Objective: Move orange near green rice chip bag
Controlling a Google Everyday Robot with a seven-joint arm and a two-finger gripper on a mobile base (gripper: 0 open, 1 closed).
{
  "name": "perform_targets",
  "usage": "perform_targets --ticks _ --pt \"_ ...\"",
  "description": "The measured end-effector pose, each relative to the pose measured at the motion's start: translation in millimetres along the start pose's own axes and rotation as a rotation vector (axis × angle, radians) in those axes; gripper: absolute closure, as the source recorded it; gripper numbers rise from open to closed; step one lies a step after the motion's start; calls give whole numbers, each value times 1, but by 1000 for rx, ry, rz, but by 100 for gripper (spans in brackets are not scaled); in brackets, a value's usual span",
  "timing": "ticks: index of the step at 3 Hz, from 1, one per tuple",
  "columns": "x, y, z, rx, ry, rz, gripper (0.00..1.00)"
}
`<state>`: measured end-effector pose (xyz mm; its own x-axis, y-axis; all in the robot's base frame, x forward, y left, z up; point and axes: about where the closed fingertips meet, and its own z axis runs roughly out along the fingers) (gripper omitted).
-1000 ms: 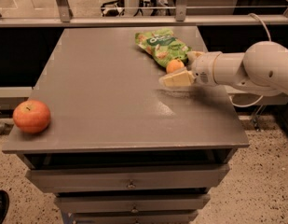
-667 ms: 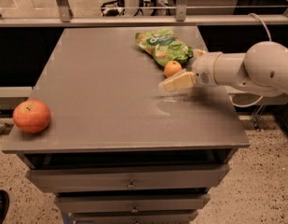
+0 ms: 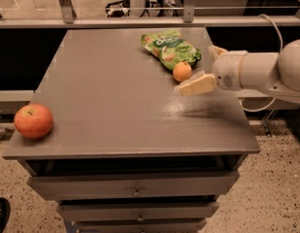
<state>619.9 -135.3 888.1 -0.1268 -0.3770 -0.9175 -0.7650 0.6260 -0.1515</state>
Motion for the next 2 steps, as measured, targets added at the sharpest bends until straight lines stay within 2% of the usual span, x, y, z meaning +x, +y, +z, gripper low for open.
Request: perform_targets --ticks 1,2 --pt "-5 15 -59 -46 -86 -54 0" --pt "-3 13 -57 -39 -76 -55 0"
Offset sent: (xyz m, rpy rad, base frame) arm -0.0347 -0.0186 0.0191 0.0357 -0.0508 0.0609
